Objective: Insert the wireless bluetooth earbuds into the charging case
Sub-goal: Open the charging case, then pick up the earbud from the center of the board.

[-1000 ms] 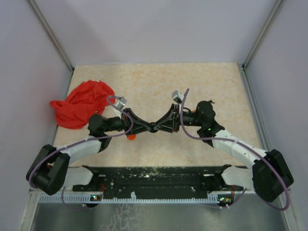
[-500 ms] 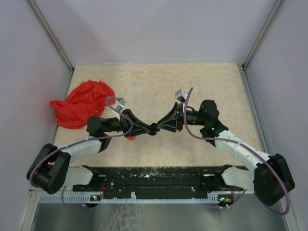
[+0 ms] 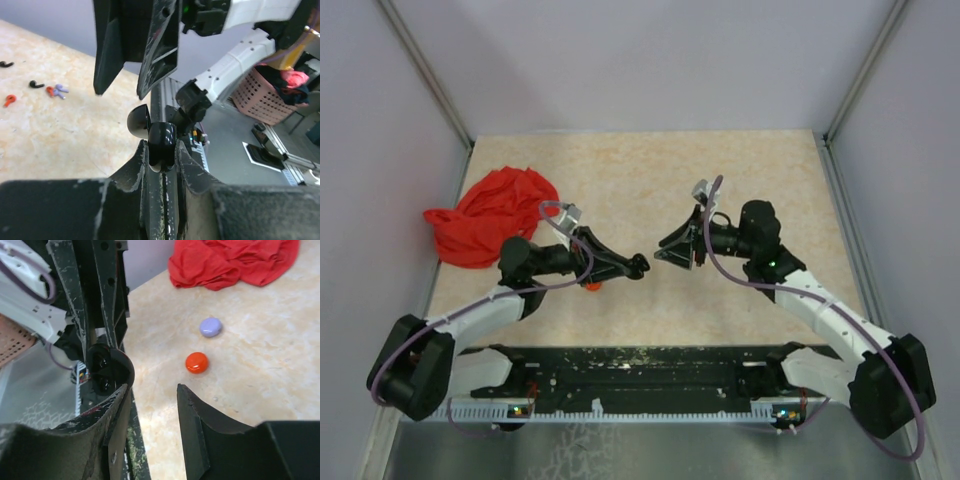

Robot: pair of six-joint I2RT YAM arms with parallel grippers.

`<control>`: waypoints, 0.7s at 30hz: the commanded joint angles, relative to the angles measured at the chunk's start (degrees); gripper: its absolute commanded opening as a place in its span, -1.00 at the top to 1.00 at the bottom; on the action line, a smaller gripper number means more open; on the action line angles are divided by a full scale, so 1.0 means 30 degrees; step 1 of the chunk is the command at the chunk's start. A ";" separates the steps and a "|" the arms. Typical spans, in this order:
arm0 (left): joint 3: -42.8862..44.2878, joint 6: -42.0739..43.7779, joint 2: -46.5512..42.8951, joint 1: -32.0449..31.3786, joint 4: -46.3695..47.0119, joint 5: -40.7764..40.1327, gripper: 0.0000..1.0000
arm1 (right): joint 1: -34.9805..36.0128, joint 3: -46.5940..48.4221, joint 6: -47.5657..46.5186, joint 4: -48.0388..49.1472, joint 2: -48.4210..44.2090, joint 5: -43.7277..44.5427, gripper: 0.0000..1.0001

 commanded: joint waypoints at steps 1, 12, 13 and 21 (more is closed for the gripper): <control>0.1250 0.4300 -0.1705 0.0158 -0.6718 -0.2198 0.99 | -0.0665 0.2423 -0.1909 -0.2874 -0.0611 0.2414 0.12; 0.0851 0.7969 -0.6086 0.0170 -1.2023 -0.8991 0.99 | -0.1422 0.7526 -0.4473 -1.1310 0.3061 1.0205 0.06; 0.1002 0.8216 -0.6249 0.0167 -1.2510 -0.9397 0.99 | -0.1677 0.7862 -0.4572 -1.1800 0.3478 1.0594 0.06; 0.1335 0.9494 -0.7159 0.0194 -1.3468 -1.1278 0.99 | -0.5373 0.9449 -0.4232 -1.3828 0.6502 1.2324 0.06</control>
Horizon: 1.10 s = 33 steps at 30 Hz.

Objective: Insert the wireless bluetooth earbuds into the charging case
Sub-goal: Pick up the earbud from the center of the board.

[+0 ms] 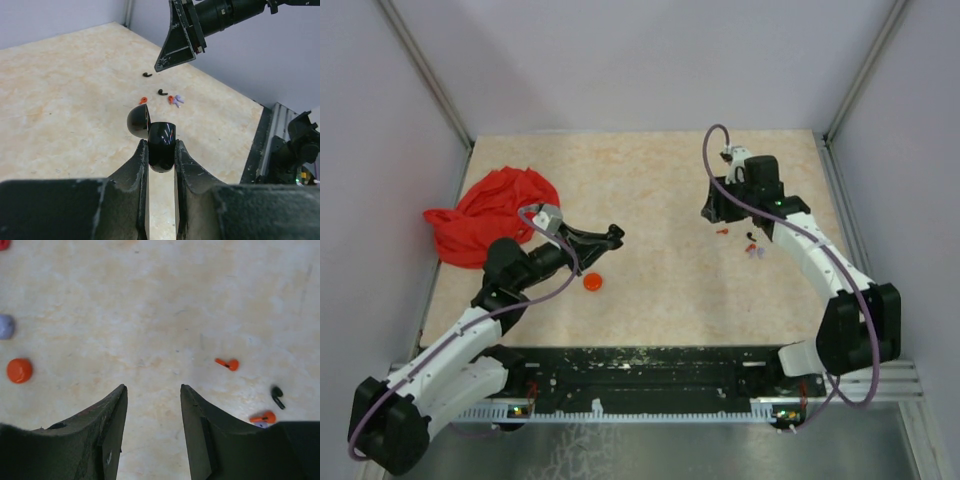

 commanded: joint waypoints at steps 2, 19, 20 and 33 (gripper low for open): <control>0.0768 0.1335 -0.0622 0.0139 -0.0956 -0.2167 0.99 | -0.2246 0.1779 -0.0010 -0.1445 0.1597 0.1986 0.06; 0.1497 0.6367 -0.1016 0.0144 -0.3067 -0.2488 0.99 | -0.4339 0.4288 -0.1142 -0.3818 0.7680 0.6192 0.15; 0.1433 0.6506 -0.1122 0.0145 -0.3099 -0.2557 0.99 | -0.4428 0.4387 -0.1136 -0.3896 0.7936 0.6328 0.17; 0.1313 0.6726 -0.1134 0.0167 -0.3204 -0.2421 0.99 | -0.4481 0.4500 -0.1137 -0.3374 1.0160 0.7068 0.31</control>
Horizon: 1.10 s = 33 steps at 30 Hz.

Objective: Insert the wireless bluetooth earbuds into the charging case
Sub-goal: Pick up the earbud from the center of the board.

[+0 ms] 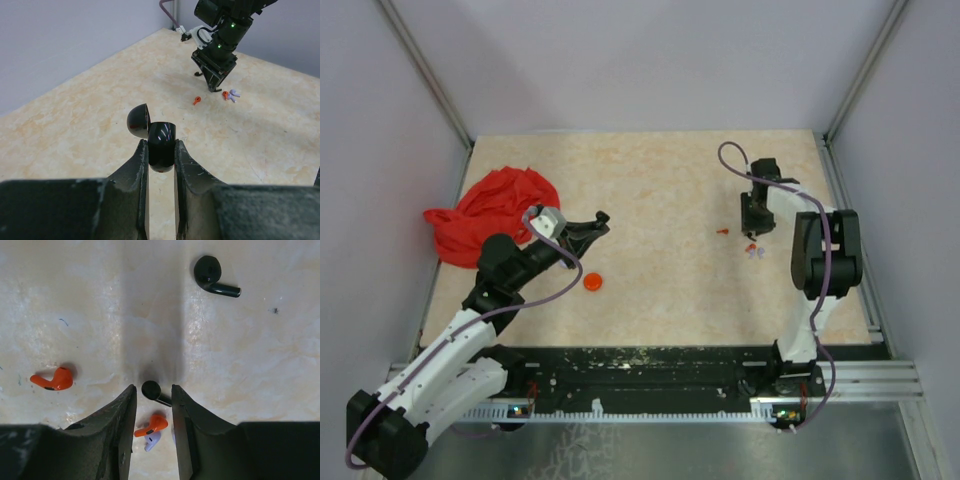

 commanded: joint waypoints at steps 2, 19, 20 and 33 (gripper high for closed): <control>-0.0045 0.0327 0.0018 0.0153 -0.0042 0.0269 0.99 | -0.0144 0.0880 -0.0173 0.0665 0.0596 0.0315 0.35; -0.0016 0.0209 0.0189 0.0143 0.0016 0.0662 0.99 | -0.0130 0.0929 -0.0044 -0.0096 0.0742 0.0195 0.52; -0.0016 0.0209 0.0195 0.0150 0.0016 0.0788 0.99 | -0.0129 0.0899 -0.0056 -0.0078 0.0707 0.0039 0.53; -0.1372 -0.1072 0.0633 0.0155 0.3030 0.2034 0.96 | -0.0001 -0.0142 0.0577 0.0956 -0.1734 -0.1627 0.81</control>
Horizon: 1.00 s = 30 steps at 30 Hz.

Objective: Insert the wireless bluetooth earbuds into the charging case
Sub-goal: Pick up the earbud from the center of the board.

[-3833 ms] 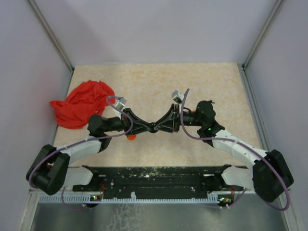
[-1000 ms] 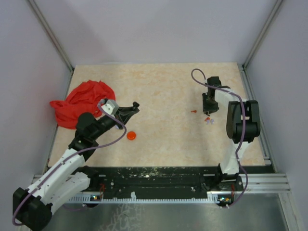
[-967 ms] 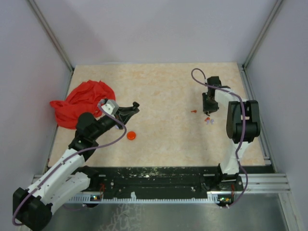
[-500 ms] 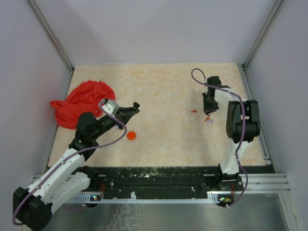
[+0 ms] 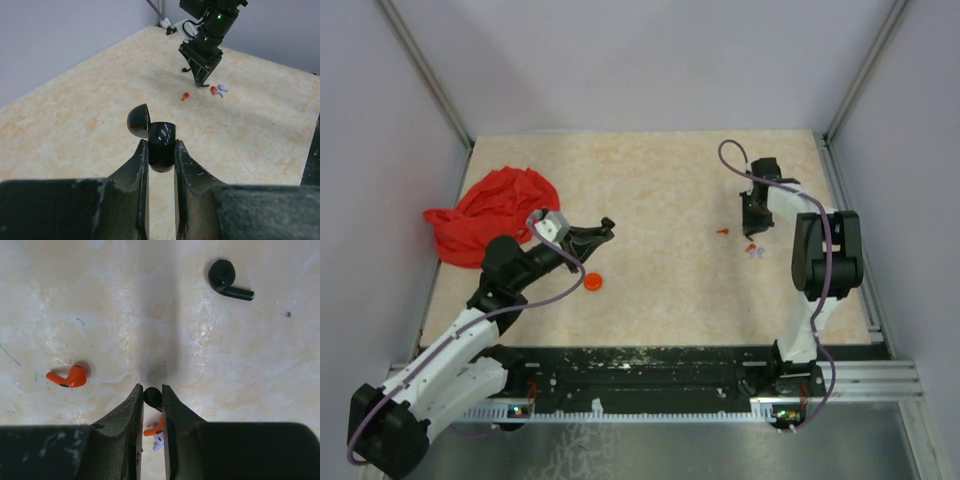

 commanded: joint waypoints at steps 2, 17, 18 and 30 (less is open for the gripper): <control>-0.1280 -0.0559 0.0336 0.0112 0.3145 0.1030 0.97 | 0.0333 -0.0532 0.0562 0.0914 -0.2531 -0.1238 0.82; -0.4916 -0.3564 0.1270 0.0101 1.3253 0.2640 0.99 | 0.5007 -0.2410 0.1070 0.3889 -0.8051 -0.3330 0.90; -0.5058 -0.3813 0.1472 0.0120 1.3936 0.2649 0.99 | 0.5317 -0.2588 0.1126 0.4204 -0.8610 -0.3592 0.91; -0.7021 -0.8042 0.6501 0.0116 2.6944 0.2416 1.00 | 0.7037 -0.5108 0.4092 0.9580 -1.3823 -0.8416 0.95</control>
